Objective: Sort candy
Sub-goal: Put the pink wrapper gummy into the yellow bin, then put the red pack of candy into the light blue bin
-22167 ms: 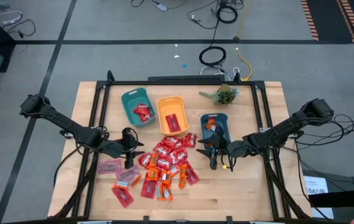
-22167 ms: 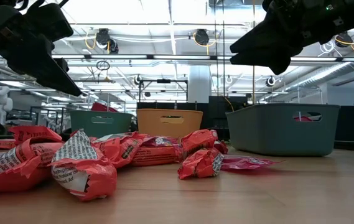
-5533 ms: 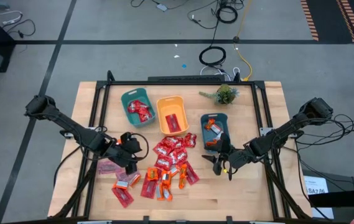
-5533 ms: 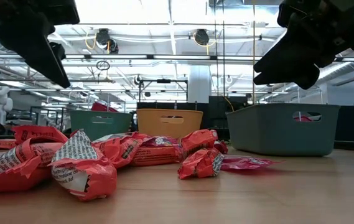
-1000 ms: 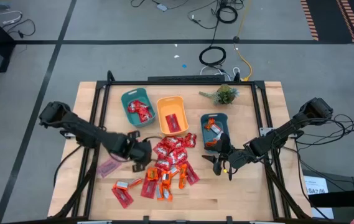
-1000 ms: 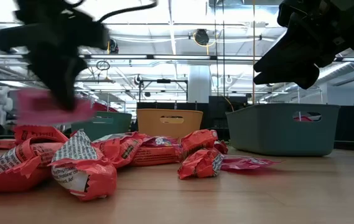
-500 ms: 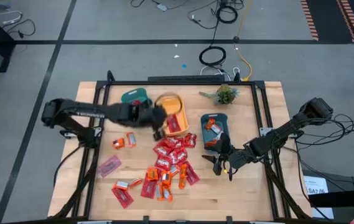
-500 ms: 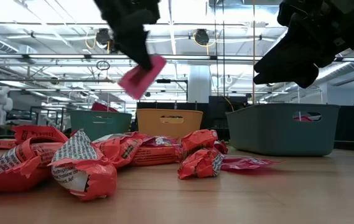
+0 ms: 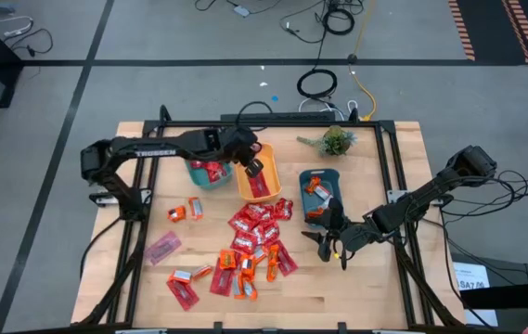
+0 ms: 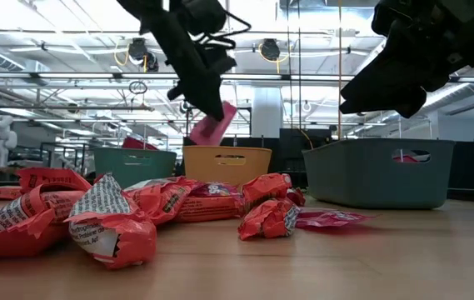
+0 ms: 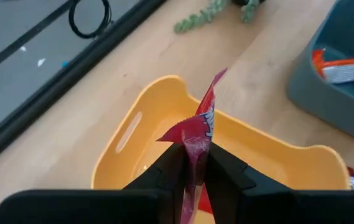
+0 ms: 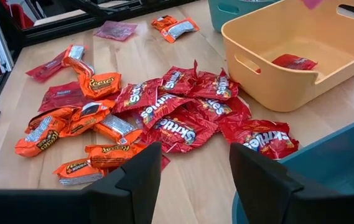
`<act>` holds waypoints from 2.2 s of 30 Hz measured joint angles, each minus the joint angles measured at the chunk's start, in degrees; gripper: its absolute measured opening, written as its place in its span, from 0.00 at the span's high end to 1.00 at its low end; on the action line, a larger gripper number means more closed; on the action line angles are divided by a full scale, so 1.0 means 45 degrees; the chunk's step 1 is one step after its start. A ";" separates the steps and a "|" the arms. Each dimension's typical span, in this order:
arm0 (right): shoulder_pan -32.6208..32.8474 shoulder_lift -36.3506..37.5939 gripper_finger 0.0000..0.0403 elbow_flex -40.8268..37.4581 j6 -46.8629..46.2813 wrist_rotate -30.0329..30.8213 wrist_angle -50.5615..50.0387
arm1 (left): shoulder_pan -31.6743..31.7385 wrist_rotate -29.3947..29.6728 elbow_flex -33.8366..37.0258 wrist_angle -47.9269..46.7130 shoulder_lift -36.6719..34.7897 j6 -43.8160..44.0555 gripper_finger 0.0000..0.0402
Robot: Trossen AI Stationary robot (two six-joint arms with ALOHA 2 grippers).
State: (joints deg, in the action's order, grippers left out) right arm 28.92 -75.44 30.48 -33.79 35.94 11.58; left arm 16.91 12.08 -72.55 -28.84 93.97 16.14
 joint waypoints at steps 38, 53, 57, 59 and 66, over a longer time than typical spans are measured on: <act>0.0000 0.0000 0.55 0.0000 -0.0006 -0.0013 0.0051 | -0.0092 0.0418 0.0000 -0.0866 0.0709 -0.0016 0.50; -0.0014 0.0000 0.55 0.0005 -0.0004 -0.0002 0.0163 | -0.1180 0.0364 0.0132 -0.6574 -0.2572 -0.0735 0.49; -0.0014 0.0000 0.55 0.0005 -0.0004 0.0005 0.0323 | -0.2634 0.0359 0.1003 -0.6815 -0.3293 -0.1139 0.49; -0.0014 0.0000 0.55 0.0005 -0.0006 0.0046 0.0405 | -0.3582 0.0359 0.1703 -0.6640 -0.3727 -0.1034 0.49; -0.0014 -0.0004 0.55 0.0005 0.0377 0.0059 0.0759 | -0.6648 0.0469 0.4500 -0.4804 -0.5526 0.1000 0.49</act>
State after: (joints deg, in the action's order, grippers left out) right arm 28.86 -75.46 30.50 -32.10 36.21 14.99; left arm -13.01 14.19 -52.30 -50.46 69.11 20.64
